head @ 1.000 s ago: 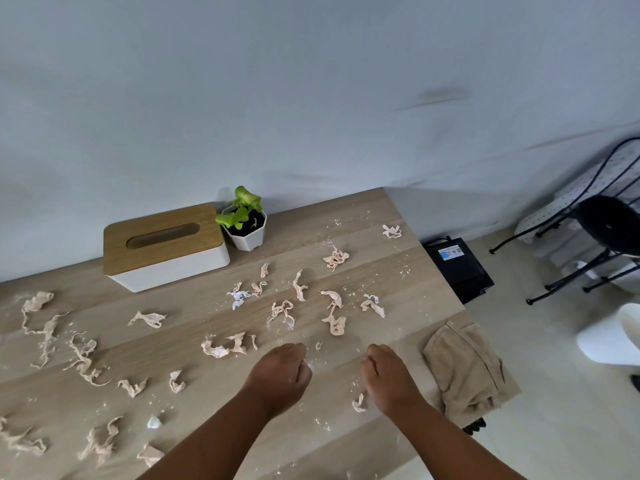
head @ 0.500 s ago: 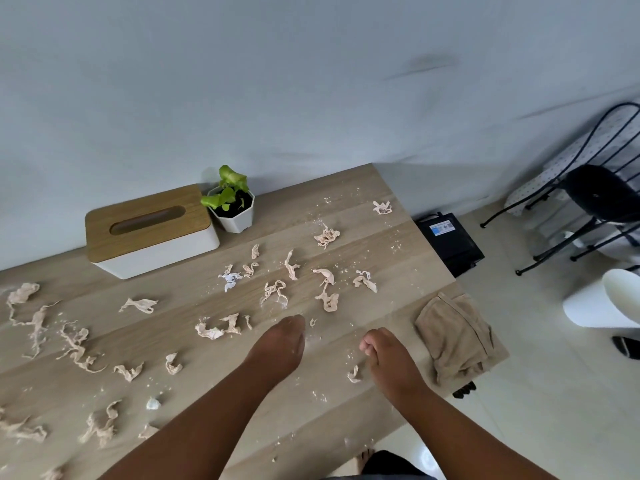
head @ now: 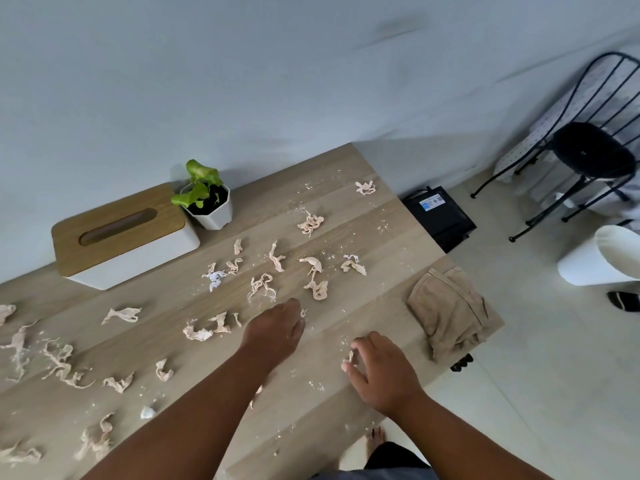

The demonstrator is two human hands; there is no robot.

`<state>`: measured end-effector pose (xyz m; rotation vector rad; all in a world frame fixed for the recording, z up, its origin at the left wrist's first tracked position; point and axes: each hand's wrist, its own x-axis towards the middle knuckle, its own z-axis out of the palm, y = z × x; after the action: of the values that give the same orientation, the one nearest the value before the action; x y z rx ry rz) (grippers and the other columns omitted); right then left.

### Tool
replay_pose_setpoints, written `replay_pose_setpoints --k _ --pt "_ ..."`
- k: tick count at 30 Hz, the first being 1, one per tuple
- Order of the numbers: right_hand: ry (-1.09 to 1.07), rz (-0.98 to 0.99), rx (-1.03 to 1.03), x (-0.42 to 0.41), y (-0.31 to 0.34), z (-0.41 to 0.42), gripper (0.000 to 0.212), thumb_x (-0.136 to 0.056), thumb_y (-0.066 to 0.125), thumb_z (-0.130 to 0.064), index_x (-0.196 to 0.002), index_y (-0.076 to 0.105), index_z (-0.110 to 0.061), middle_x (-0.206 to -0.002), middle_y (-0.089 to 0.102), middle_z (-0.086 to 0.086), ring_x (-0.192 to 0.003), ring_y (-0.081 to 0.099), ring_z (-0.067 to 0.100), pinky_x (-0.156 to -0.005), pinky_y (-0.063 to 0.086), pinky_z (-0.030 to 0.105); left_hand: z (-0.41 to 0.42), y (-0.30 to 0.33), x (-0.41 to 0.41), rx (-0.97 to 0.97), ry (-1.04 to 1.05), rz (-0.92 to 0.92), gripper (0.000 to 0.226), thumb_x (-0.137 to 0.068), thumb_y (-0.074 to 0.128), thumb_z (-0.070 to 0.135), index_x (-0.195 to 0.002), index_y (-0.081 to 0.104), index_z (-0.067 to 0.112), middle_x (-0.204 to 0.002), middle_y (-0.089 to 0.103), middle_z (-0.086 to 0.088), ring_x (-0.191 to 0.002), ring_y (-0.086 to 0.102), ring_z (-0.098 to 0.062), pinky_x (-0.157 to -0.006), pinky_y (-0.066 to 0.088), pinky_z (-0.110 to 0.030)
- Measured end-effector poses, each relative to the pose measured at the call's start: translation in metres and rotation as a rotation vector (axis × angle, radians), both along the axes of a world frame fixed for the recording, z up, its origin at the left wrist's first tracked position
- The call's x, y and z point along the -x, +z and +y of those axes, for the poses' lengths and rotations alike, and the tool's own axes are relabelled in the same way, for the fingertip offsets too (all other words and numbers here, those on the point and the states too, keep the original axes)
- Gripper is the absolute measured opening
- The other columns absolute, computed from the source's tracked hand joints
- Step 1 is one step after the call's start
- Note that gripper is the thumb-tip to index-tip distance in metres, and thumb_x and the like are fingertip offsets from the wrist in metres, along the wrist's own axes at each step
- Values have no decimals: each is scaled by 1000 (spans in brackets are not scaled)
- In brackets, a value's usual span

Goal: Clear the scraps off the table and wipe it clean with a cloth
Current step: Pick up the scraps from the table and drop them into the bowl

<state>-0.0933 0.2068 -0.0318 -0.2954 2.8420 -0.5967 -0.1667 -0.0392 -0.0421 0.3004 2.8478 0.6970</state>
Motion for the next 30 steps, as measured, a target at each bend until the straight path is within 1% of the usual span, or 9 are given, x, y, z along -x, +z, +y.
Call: replay_pose_setpoints --k 3,7,11,14,19,22,25,27,30 --pt "39 -4 -36 -1 -2 -3 37 -91 52 -54 -110 61 -25 -101 57 -5 -91 57 17 -82 49 32 1 -2 2 27 -29 22 20 -98 48 41 -110 50 25 -94 67 4 -91 66 -24 -68 50 -33" --pt "53 -5 -50 -3 -5 -8 32 -93 55 -44 -115 64 -22 -106 60 -2 -95 58 19 -84 48 34 3 -4 7 54 -59 30 18 -101 46 40 -105 50 24 -92 66 3 -88 65 -24 -62 40 -31" --pt "59 10 -70 -2 -6 -13 15 -98 56 -29 -99 64 -16 -97 61 2 -87 59 24 -77 50 38 4 -5 10 82 -74 7 18 -103 41 38 -99 52 24 -97 67 3 -91 65 -25 -66 51 -35" --pt "46 12 -77 -1 -6 -16 8 -95 64 -19 -89 63 -14 -90 61 4 -80 61 25 -70 52 39 6 -5 10 100 -81 -2 18 -104 40 37 -100 50 23 -96 67 1 -90 65 -27 -67 52 -37" --pt "-16 4 -28 2 -4 -18 16 -86 74 -4 -82 60 -10 -80 61 5 -69 61 24 -61 53 34 7 0 6 62 -48 1 14 -99 43 31 -101 47 18 -88 64 -1 -82 65 -28 -63 52 -37" --pt "-44 -83 -19 8 -2 -13 4 -96 55 -4 -94 58 -5 -93 60 9 -84 61 28 -74 48 36 7 6 3 32 -4 -12 15 -93 48 24 -103 48 12 -85 62 -5 -75 64 -31 -60 51 -39" --pt "-52 -140 -49 13 0 -9 25 -91 42 3 -111 53 -6 -112 55 7 -101 56 24 -82 38 25 6 10 3 -27 8 -32 14 -90 51 20 -102 46 13 -82 58 -4 -72 62 -33 -60 46 -36" --pt "-54 -155 -46 18 3 -9 41 -85 41 7 -122 52 -7 -119 52 5 -106 55 23 -84 39 23 4 10 3 -51 4 -43 13 -90 51 19 -102 46 16 -85 59 -3 -75 62 -31 -62 46 -35" --pt "-41 -197 -46 29 8 -7 47 -86 42 6 -130 51 -9 -125 49 6 -108 56 22 -87 43 26 3 11 5 -61 -10 -43 6 -91 50 20 -96 48 18 -86 60 -3 -81 60 -29 -68 46 -36"
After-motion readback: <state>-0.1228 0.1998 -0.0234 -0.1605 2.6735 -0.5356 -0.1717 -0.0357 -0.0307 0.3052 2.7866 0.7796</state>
